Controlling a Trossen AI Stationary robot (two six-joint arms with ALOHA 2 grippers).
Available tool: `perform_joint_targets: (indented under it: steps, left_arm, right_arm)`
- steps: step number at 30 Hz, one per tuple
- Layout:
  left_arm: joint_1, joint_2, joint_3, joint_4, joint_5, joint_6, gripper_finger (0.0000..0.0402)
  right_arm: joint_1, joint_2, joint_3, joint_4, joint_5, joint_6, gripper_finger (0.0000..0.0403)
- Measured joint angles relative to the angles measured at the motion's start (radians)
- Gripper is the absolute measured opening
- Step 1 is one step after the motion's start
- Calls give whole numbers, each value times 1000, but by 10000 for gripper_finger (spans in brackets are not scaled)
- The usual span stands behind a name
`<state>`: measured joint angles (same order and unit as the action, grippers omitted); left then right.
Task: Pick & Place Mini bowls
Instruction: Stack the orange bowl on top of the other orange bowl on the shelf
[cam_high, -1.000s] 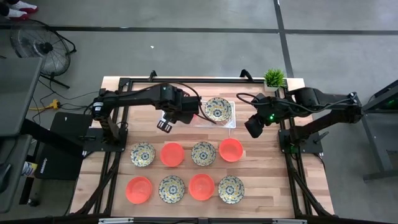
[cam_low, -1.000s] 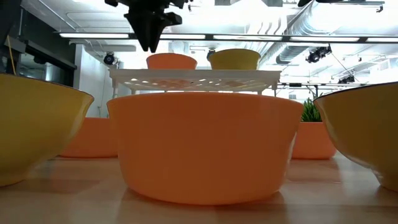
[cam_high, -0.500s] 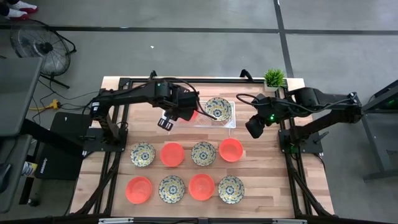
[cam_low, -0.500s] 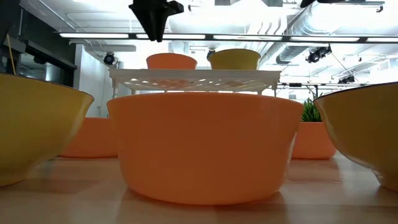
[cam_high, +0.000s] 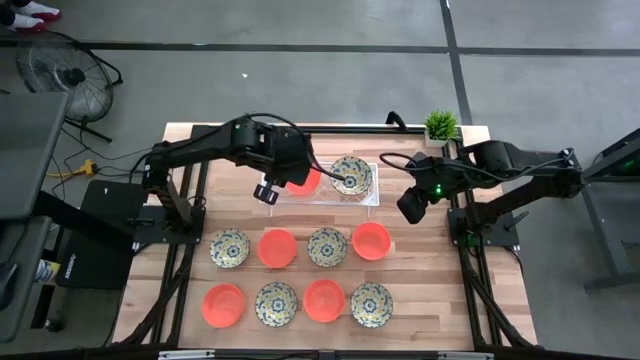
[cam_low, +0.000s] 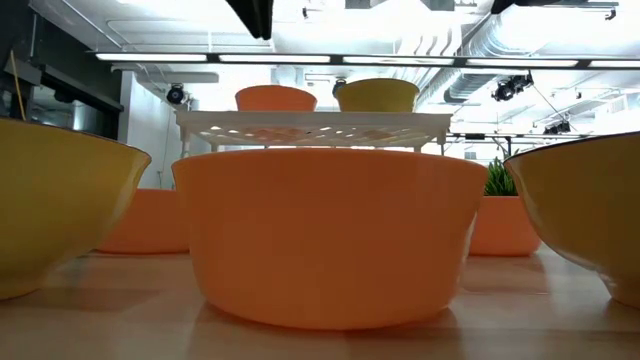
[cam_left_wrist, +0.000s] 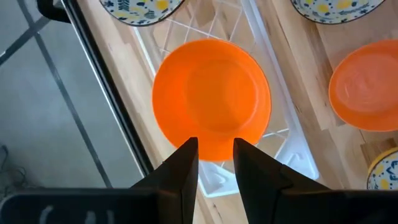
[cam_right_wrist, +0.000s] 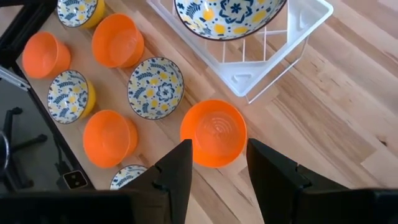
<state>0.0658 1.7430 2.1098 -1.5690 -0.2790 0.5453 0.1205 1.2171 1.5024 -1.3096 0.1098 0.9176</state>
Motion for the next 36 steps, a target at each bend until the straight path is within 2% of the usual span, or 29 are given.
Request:
perform_joint_targets:
  steps: [7, 10, 16, 23, 25, 28, 36]
  left_arm:
    - [13, -48, 3, -2, 8, 22, 97]
    - [28, -90, 22, 1, -22, 23, 97]
    - [51, -204, 21, 0, -3, 48, 97]
    - [52, -268, -15, 10, 15, 72, 97]
    - [52, -283, -31, 43, 50, 99, 97]
    - [52, -296, -59, 55, 100, 125, 97]
    - [52, -297, -131, 78, 107, 208, 97]
  right_arm:
    - [4, 0, 0, -6, 2, 29, 140]
    - [30, 0, -20, -9, 65, 70, 140]
    - [119, 0, -175, 7, 86, 254, 140]
    - [196, 0, -444, 276, 34, 499, 140]
    - [204, 0, -515, 376, 29, 551, 140]
    - [206, 0, -617, 500, 17, 611, 140]
    - [176, 0, -806, 701, -41, 703, 140]
